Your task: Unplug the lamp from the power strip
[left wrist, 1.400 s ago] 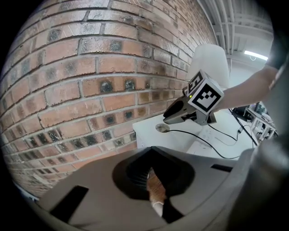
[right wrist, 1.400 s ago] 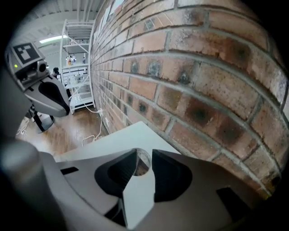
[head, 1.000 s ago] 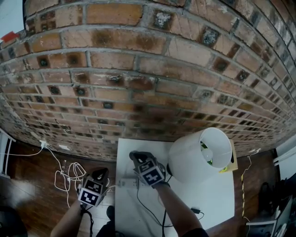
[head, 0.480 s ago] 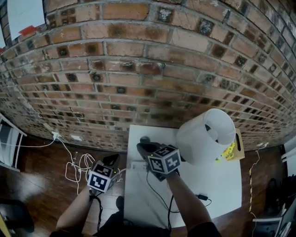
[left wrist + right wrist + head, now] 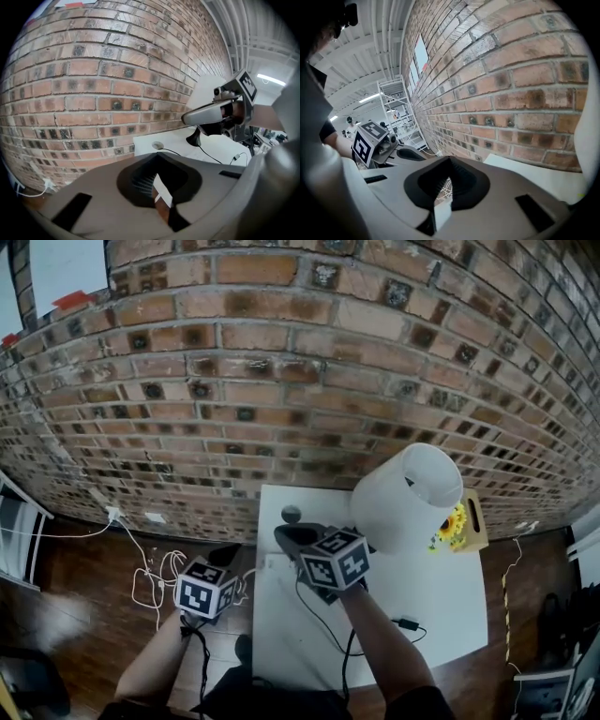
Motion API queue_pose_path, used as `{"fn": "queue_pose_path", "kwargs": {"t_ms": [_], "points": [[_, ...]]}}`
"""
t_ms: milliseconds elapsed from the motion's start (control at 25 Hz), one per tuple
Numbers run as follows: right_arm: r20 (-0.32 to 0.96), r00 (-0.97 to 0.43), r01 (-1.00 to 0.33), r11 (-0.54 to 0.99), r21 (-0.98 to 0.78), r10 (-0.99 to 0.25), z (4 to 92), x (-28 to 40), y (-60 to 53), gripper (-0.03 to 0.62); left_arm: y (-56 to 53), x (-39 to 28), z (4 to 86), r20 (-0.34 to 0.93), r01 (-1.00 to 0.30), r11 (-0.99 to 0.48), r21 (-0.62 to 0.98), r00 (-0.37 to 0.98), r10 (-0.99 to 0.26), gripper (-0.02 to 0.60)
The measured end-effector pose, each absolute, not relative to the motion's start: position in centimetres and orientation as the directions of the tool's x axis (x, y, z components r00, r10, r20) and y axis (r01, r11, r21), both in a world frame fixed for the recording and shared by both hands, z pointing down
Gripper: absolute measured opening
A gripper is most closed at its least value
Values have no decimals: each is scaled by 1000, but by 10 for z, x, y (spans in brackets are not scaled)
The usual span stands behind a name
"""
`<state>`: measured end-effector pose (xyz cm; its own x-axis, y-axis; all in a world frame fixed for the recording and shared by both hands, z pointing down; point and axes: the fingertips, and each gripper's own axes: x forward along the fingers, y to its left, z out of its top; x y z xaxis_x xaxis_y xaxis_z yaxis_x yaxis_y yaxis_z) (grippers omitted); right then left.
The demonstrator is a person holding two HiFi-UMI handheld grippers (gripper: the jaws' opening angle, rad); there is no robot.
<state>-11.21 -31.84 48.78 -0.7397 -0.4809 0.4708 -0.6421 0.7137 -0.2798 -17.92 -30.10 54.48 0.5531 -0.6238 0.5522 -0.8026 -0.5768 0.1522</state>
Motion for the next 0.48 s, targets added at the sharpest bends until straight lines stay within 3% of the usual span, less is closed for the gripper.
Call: {"fn": "queue_pose_path", "kwargs": {"t_ms": [280,480], "points": [[387,-757,-650,661,-374,-526,461,-98,-305,-15,-298,-166,506,457,-772,-631,73,588,-667,14],[346,-773,-635,663,-397,-532,437,-95,-280,-15,-284,-155,503,431,-752,-638,167,637,-639,15]]}}
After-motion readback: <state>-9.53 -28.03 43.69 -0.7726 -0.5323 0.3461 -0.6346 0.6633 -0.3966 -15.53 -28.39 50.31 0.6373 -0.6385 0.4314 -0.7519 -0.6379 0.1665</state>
